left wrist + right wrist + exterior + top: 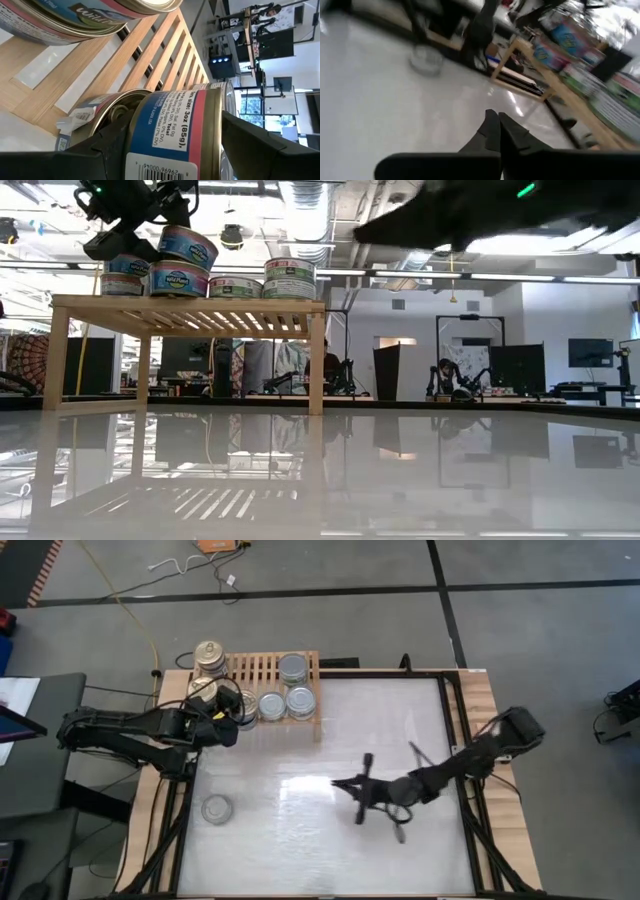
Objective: Stack canned seafood by type on shelf
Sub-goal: Stack the blue tuna can on top of the bottom right blue tuna can on the shelf
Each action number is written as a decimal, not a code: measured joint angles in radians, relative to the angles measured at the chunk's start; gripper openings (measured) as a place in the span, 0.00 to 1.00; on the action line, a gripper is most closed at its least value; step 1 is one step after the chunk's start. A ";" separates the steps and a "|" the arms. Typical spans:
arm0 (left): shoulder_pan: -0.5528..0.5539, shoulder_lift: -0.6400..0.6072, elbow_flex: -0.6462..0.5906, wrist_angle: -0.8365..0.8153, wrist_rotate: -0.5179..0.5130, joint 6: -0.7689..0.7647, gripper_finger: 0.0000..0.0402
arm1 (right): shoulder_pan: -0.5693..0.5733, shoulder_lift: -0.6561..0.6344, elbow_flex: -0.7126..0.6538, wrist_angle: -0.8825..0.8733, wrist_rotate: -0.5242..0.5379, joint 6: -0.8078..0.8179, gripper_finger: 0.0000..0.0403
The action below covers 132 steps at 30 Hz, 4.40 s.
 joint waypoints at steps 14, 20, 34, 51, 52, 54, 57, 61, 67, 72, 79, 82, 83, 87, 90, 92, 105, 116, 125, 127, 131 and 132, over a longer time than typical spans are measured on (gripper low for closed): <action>0.000 0.000 0.000 0.000 0.007 0.000 0.67 | -0.266 0.565 0.666 0.019 -0.079 -0.370 0.03; 0.000 0.000 0.000 0.000 0.009 0.000 0.67 | -0.317 0.721 0.943 0.000 -0.150 -0.487 0.03; 0.000 0.000 0.000 0.002 0.012 0.063 0.67 | -0.351 0.894 1.207 -0.049 -0.154 -0.644 0.03; -0.009 -0.001 0.000 -0.004 0.062 0.073 0.67 | -0.383 0.891 1.208 -0.027 -0.151 -0.664 0.03; -0.012 -0.001 0.001 -0.003 0.075 0.072 0.67 | -0.386 0.891 1.208 -0.029 -0.153 -0.664 0.03; -0.024 -0.001 0.001 -0.003 0.093 0.060 0.67 | -0.389 0.891 1.208 -0.029 -0.155 -0.664 0.03; -0.044 -0.001 0.001 -0.004 0.097 0.054 0.67 | -0.390 0.891 1.213 -0.033 -0.157 -0.664 0.03; -0.067 -0.001 0.001 -0.006 0.097 0.051 0.67 | -0.391 0.891 1.216 -0.040 -0.163 -0.663 0.03; -0.088 -0.006 0.001 -0.010 0.072 0.050 0.67 | -0.396 0.891 1.231 -0.066 -0.165 -0.662 0.03; -0.090 -0.009 0.000 -0.085 0.035 -0.053 0.67 | -0.408 0.891 1.269 -0.117 -0.162 -0.662 0.03; -0.082 -0.014 0.000 -0.137 0.015 -0.122 0.67 | -0.407 0.891 1.324 -0.221 -0.154 -0.581 0.03; -0.082 -0.013 0.000 -0.141 -0.015 -0.122 0.67 | -0.398 0.891 1.326 -0.256 -0.150 -0.580 0.03; -0.082 -0.013 0.000 -0.141 -0.020 -0.122 0.67 | -0.395 0.891 1.326 -0.263 -0.144 -0.581 0.03; -0.082 -0.013 0.000 -0.145 -0.032 -0.121 0.67 | -0.368 0.891 1.326 -0.263 -0.066 -0.648 0.03; -0.081 -0.013 0.000 -0.153 -0.036 -0.120 0.67 | -0.352 0.891 1.326 -0.258 -0.046 -0.664 0.03; -0.081 -0.013 0.000 -0.160 -0.038 -0.122 0.67 | -0.347 0.891 1.325 -0.243 -0.046 -0.674 0.03; -0.081 -0.014 0.000 -0.137 -0.003 -0.098 0.67 | -0.396 0.891 1.324 -0.197 -0.099 -0.682 0.03; -0.102 -0.014 0.000 -0.094 0.038 -0.021 0.67 | -0.385 0.891 1.324 -0.194 -0.074 -0.706 0.03; -0.104 -0.014 0.000 -0.104 0.044 -0.029 0.67 | -0.341 0.871 1.324 -0.105 -0.033 -0.813 0.03; -0.104 -0.014 0.000 -0.105 0.043 -0.029 0.67 | -0.334 0.868 1.325 -0.092 -0.033 -0.827 0.03; -0.105 -0.013 0.000 -0.104 0.048 -0.029 0.67 | -0.361 0.868 1.324 -0.106 -0.034 -0.827 0.03; -0.107 -0.013 0.000 -0.103 0.055 -0.028 0.67 | -0.370 0.868 1.324 -0.117 -0.034 -0.813 0.03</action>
